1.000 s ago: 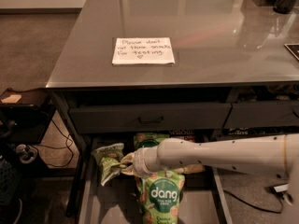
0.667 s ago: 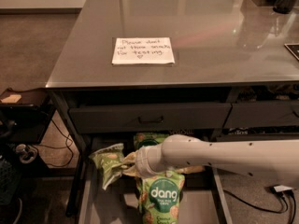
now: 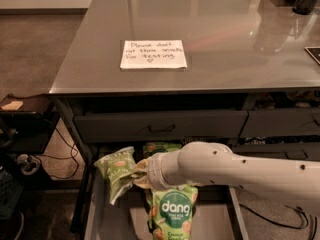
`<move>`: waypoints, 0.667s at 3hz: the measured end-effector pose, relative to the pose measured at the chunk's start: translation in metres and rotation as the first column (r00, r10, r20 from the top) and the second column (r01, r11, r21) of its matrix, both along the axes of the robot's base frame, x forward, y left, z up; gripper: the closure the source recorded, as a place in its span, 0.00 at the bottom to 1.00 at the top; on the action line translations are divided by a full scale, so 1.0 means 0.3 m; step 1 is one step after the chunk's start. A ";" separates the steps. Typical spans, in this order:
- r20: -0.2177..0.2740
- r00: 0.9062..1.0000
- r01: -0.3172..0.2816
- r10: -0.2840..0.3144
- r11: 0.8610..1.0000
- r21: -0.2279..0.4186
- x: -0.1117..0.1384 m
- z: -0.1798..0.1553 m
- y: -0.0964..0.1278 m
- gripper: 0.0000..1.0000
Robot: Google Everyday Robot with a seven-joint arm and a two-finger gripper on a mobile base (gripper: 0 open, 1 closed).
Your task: Pick green jalapeno chip bag from middle drawer and place on counter
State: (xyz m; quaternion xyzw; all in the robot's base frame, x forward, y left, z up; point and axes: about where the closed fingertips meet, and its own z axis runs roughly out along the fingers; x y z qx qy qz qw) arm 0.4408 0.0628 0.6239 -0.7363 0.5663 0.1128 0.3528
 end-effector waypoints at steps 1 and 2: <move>-0.001 1.000 0.000 0.000 1.000 0.000 -0.001 -0.001 0.001 1.00; -0.013 1.000 0.004 -0.004 1.000 0.005 -0.018 0.063 -0.042 1.00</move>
Offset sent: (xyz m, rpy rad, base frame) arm -0.0129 -0.0368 0.0507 0.0134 0.0361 -0.0178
